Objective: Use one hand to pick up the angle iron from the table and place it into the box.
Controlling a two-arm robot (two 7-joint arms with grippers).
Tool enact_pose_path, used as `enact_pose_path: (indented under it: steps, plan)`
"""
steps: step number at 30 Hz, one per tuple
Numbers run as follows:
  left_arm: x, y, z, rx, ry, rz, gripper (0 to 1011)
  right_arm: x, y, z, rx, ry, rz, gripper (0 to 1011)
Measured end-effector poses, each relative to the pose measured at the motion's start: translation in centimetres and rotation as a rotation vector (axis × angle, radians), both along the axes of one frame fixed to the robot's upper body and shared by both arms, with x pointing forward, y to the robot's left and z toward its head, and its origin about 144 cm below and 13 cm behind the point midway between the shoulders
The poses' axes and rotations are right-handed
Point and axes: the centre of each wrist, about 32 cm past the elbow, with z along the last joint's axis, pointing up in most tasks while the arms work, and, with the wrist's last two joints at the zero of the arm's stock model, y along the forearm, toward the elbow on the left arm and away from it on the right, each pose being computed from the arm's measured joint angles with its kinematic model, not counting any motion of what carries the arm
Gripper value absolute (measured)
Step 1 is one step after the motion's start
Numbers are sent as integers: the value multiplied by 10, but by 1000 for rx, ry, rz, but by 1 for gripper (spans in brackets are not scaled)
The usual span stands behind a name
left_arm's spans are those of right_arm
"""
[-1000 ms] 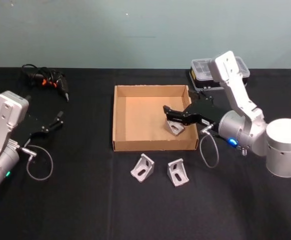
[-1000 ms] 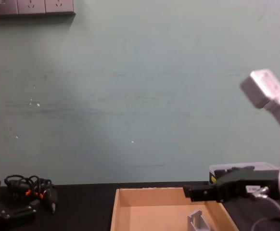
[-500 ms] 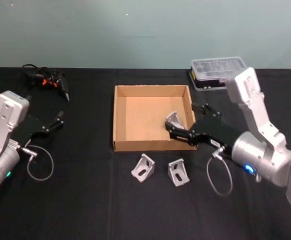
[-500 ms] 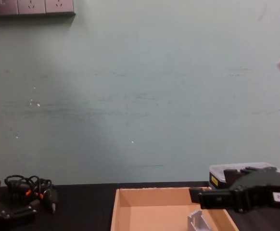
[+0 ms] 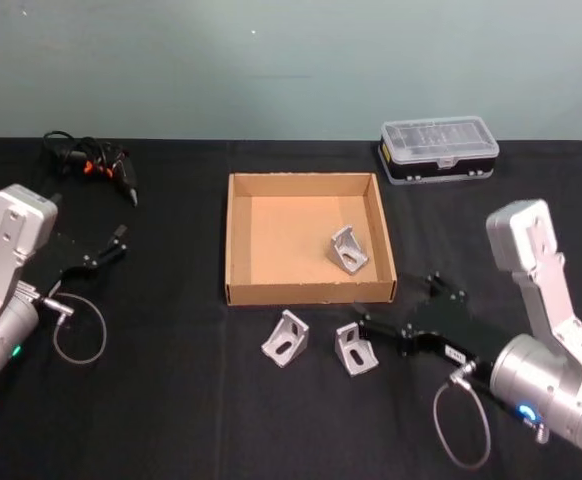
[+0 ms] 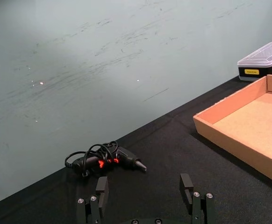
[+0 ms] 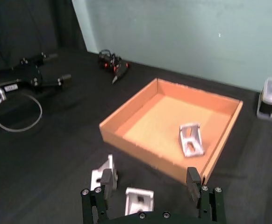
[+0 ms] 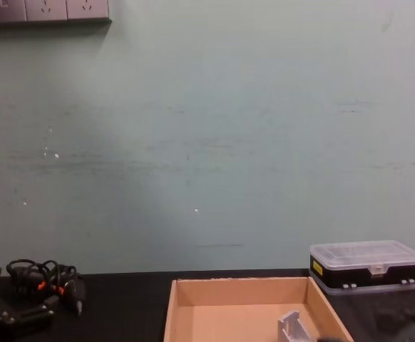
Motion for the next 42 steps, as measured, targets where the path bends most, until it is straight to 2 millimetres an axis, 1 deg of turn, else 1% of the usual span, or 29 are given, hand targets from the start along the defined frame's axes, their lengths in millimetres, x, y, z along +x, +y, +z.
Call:
enact_pose_path:
  steps: [7, 16, 42]
  plan:
    - [0, 0, 0, 0, 0, 0, 1000, -4, 1, -13, -6, 50, -12, 1003]
    - [0, 0, 0, 0, 0, 0, 1000, 4, 8, -30, -12, 103, -21, 1003]
    - [0, 0, 0, 0, 0, 0, 1000, 19, 29, -47, -43, 131, -7, 1003]
